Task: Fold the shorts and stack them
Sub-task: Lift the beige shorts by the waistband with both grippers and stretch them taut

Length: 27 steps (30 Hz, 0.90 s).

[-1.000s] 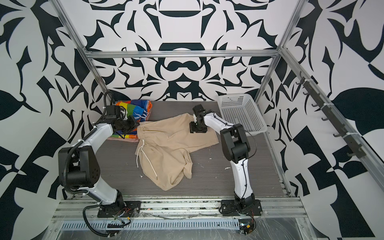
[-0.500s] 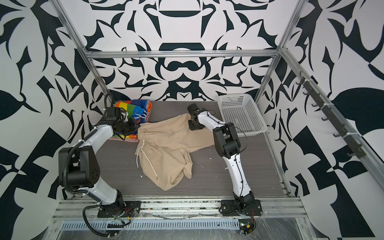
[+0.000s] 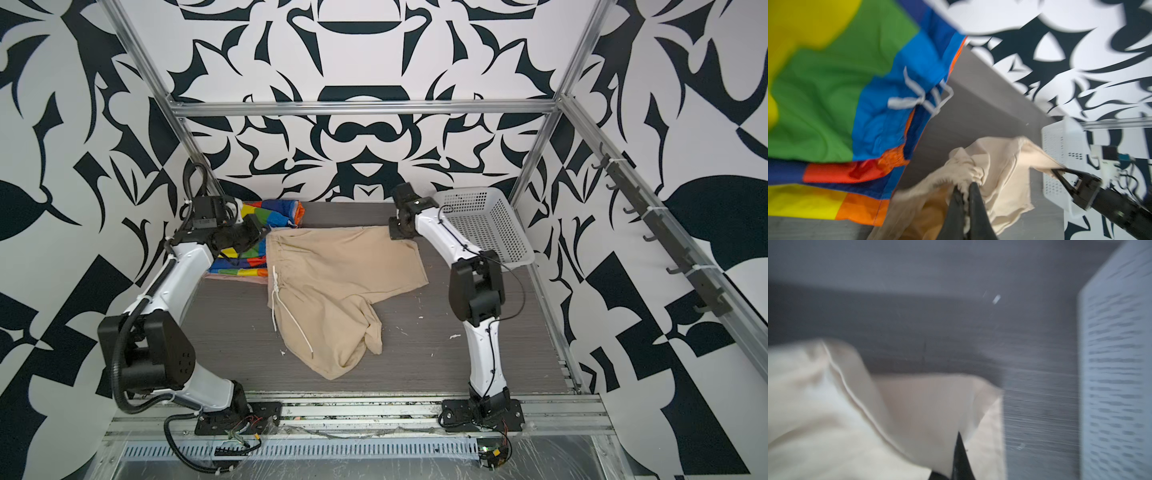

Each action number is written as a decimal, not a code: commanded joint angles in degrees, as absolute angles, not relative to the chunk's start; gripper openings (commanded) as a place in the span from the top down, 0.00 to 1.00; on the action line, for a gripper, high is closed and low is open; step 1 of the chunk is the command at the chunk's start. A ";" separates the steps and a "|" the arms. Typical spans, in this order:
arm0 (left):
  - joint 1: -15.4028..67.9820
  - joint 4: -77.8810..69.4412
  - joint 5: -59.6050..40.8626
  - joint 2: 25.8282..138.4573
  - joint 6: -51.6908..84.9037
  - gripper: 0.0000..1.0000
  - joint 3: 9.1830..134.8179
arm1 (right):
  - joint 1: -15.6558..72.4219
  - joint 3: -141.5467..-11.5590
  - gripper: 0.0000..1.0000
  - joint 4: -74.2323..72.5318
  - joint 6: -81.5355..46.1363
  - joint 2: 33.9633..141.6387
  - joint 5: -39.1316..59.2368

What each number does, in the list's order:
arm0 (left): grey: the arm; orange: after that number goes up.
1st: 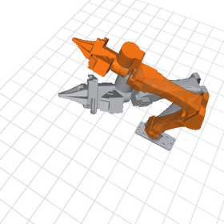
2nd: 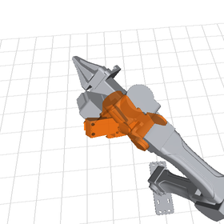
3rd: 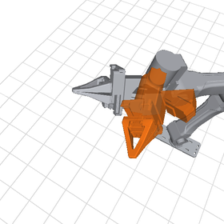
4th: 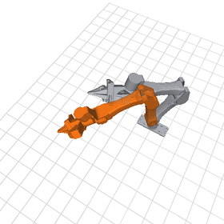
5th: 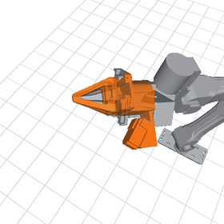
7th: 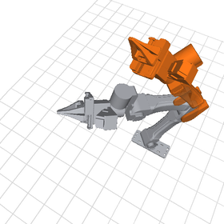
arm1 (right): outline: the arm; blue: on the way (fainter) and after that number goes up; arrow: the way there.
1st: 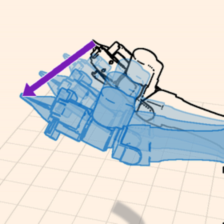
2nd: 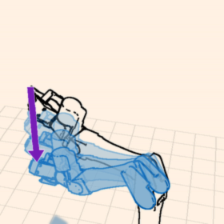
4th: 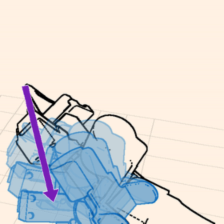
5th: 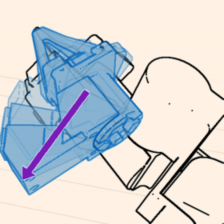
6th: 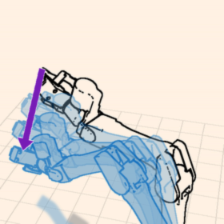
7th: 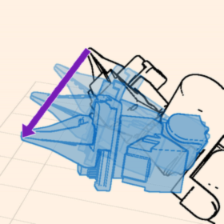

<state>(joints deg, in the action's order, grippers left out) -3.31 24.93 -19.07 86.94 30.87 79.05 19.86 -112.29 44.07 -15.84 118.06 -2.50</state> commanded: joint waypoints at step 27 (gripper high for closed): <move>14.68 42.91 -9.28 70.56 33.57 1.00 128.24 | -5.47 -129.44 1.00 38.26 -23.14 89.33 21.80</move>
